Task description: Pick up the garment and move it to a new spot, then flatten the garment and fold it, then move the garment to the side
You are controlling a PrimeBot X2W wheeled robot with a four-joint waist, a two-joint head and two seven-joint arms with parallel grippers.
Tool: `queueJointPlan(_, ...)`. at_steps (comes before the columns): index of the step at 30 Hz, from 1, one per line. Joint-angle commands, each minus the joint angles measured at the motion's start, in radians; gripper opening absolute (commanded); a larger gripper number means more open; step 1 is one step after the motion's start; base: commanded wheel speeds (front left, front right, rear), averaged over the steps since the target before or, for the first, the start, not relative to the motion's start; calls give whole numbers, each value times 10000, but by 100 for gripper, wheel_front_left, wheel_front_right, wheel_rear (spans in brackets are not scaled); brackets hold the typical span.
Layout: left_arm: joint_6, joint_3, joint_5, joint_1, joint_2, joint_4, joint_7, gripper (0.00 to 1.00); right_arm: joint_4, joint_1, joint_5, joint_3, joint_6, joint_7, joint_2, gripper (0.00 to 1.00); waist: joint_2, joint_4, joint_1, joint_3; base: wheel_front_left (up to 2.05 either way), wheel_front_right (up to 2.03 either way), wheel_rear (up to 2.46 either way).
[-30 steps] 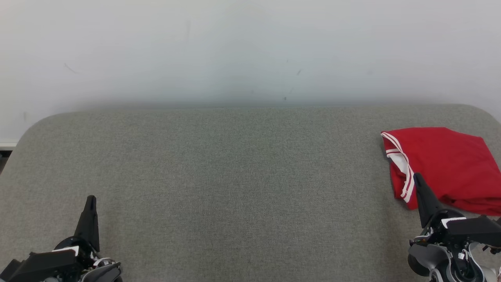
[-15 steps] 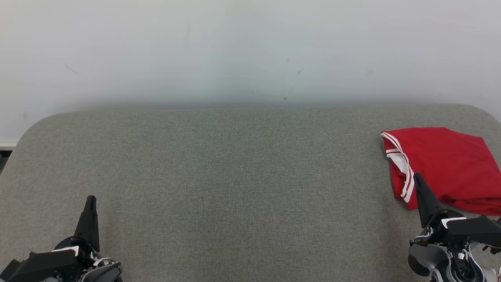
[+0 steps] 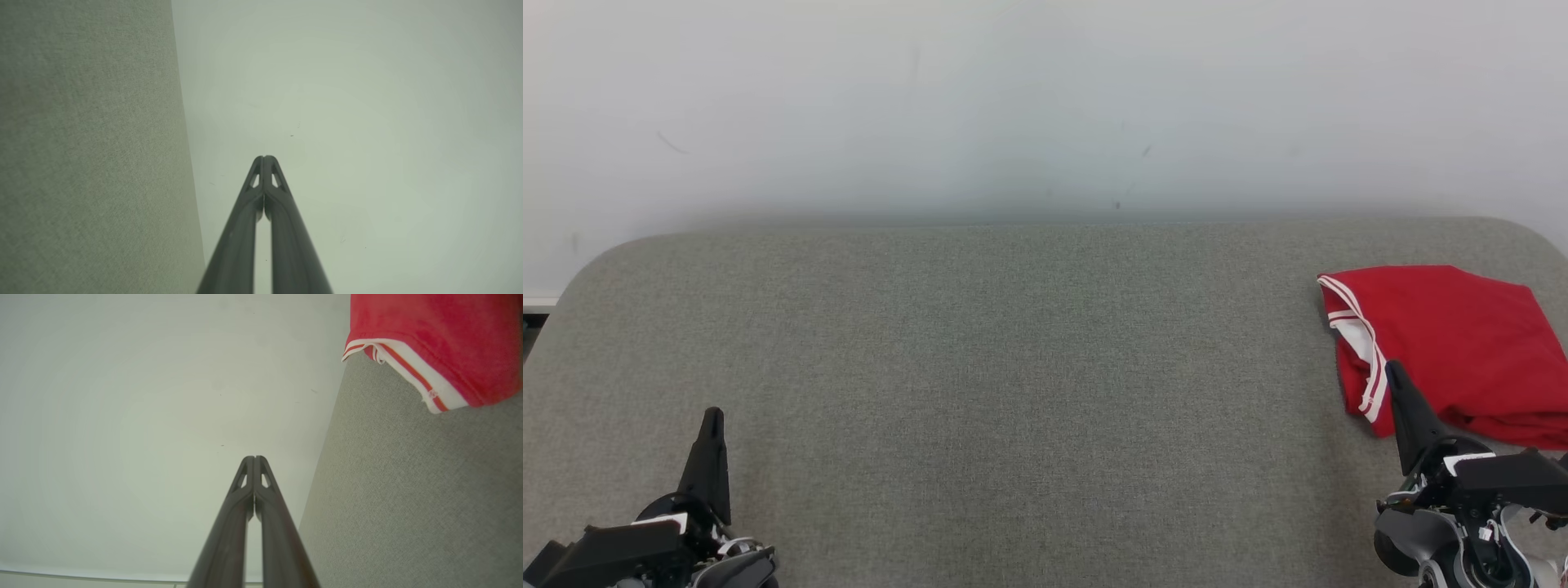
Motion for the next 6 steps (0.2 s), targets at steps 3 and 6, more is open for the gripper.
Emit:
queueJointPlan(3, -18, 42, -56, -94, 24, 21, 37, 0, 9, -60, -6, -32, -3, 16, -67, 0, 0, 0, 0, 0, 0, 0, 0)
queueJointPlan(6, -18, 43, -56, -94, 23, 20, 37, 0, 9, -60, -6, -32, -3, 16, -67, 0, 0, 0, 0, 0, 0, 0, 0)
